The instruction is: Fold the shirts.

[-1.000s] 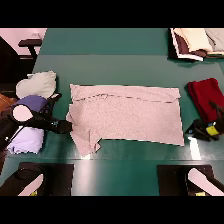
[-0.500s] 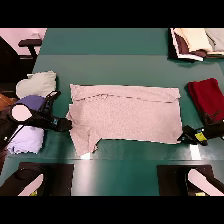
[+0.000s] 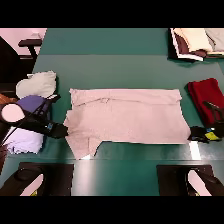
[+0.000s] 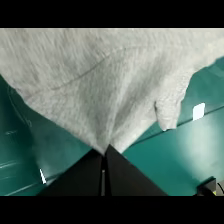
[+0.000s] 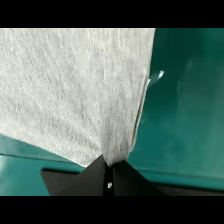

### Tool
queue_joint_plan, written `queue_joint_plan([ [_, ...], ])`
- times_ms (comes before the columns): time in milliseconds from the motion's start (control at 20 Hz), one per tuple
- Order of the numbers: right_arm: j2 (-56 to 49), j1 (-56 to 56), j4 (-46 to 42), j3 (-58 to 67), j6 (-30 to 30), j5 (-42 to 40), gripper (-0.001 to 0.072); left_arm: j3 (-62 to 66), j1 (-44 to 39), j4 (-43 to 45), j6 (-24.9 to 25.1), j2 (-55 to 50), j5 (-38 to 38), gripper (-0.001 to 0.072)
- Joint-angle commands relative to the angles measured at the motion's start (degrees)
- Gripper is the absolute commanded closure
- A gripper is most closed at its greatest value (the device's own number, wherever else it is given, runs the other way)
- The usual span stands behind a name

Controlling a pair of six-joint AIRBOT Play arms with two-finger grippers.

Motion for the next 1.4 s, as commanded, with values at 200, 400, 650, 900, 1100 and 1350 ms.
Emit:
queue_joint_plan([
  [200, 5.55, 0.04, -2.8, 6.36, 0.68, 3.3, 0.0704, 3.65, -0.02, 0.48, -1.7, 6.23, 1.73, 0.0688],
  [400, -7.06, 5.33, -2.36, 13.55, 1.27, -2.34, 0.0703, 6.75, -0.02, 4.0, -1.53, 0.28, 12.11, 0.0689],
  [650, -24.52, 10.56, -2.32, 25.46, 1.31, -5.86, 0.0703, 14.23, -0.02, 4.17, 3.26, -17.73, 19.87, 0.0688],
  [900, -36.28, 11.61, -2.01, 36.52, 1.36, -5.68, 0.0703, 23.47, -0.02, 4.26, 4.17, -32.06, 23.89, 0.0688],
  [1100, -41.51, 11.19, -0.76, 42.91, 1.33, -5.73, 0.0702, 26.82, -0.02, 4.24, 4.55, -36.0, 26.18, 0.0687],
  [1350, -43.85, 8.37, 9.35, 44.0, -0.48, -8.61, 0.0322, 27.32, -0.02, 4.2, 4.13, -35.82, 26.49, 0.0178],
])
